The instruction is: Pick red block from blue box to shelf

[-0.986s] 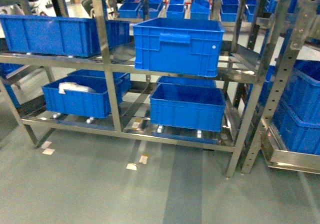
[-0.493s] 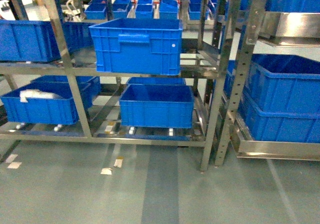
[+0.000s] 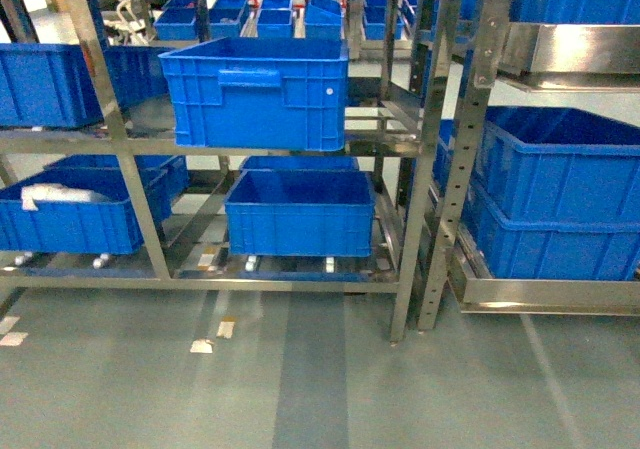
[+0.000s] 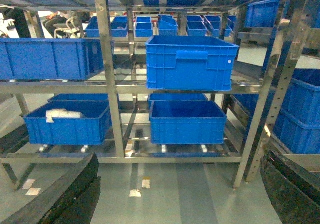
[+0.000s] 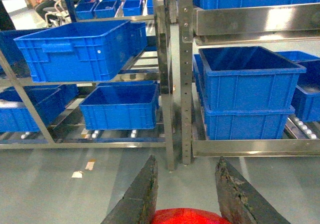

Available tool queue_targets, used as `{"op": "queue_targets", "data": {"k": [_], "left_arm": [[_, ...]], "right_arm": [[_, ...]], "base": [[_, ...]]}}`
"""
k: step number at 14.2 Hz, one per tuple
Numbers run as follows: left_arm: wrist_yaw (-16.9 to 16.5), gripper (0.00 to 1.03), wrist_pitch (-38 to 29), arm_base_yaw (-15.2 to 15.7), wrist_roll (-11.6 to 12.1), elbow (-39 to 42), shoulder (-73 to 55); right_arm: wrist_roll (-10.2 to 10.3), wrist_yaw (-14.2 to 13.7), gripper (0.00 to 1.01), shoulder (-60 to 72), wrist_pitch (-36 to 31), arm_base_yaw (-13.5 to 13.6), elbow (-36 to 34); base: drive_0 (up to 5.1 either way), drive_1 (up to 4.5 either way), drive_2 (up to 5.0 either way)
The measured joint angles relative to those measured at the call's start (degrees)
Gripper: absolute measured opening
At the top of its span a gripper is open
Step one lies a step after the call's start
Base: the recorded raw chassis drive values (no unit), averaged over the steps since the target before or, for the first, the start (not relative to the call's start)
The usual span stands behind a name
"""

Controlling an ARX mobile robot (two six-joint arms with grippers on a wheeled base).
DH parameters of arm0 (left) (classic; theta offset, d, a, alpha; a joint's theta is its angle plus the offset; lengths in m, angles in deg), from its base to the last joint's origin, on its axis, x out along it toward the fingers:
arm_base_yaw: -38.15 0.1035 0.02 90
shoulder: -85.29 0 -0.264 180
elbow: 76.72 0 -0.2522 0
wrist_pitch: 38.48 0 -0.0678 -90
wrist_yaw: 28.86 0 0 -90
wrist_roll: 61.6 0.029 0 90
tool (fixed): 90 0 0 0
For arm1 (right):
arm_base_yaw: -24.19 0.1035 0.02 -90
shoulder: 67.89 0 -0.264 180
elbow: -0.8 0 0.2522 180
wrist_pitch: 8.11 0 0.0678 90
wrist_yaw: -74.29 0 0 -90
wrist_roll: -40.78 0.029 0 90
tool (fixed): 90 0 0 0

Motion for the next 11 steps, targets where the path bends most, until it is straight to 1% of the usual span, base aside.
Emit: {"op": "queue_targets", "data": {"k": [2,5,7,11], "left_arm": [[0.0,0.98,0.0,0.0,0.0,0.0,0.0],[0.0,0.98,0.0,0.1,0.0,0.0,0.0],[0.0,0.98,0.0,0.1,0.0,0.0,0.0],[0.0,0.98,0.0,0.1,0.0,0.0,0.0]], "right_arm": [[0.0,0.0,0.28,0.0,0.0,0.0,0.0],[0.0,0.0,0.28,0.0,0.0,0.0,0.0],[0.0,0.0,0.28,0.0,0.0,0.0,0.0],[0.0,0.0,0.28,0.0,-0.1,0.0,0.0]], "base": [[0.9,0.93,0.9],[0.0,0.0,0.0],[0.0,3.23,-3.1],[0.2,3.98,-3.7]]}}
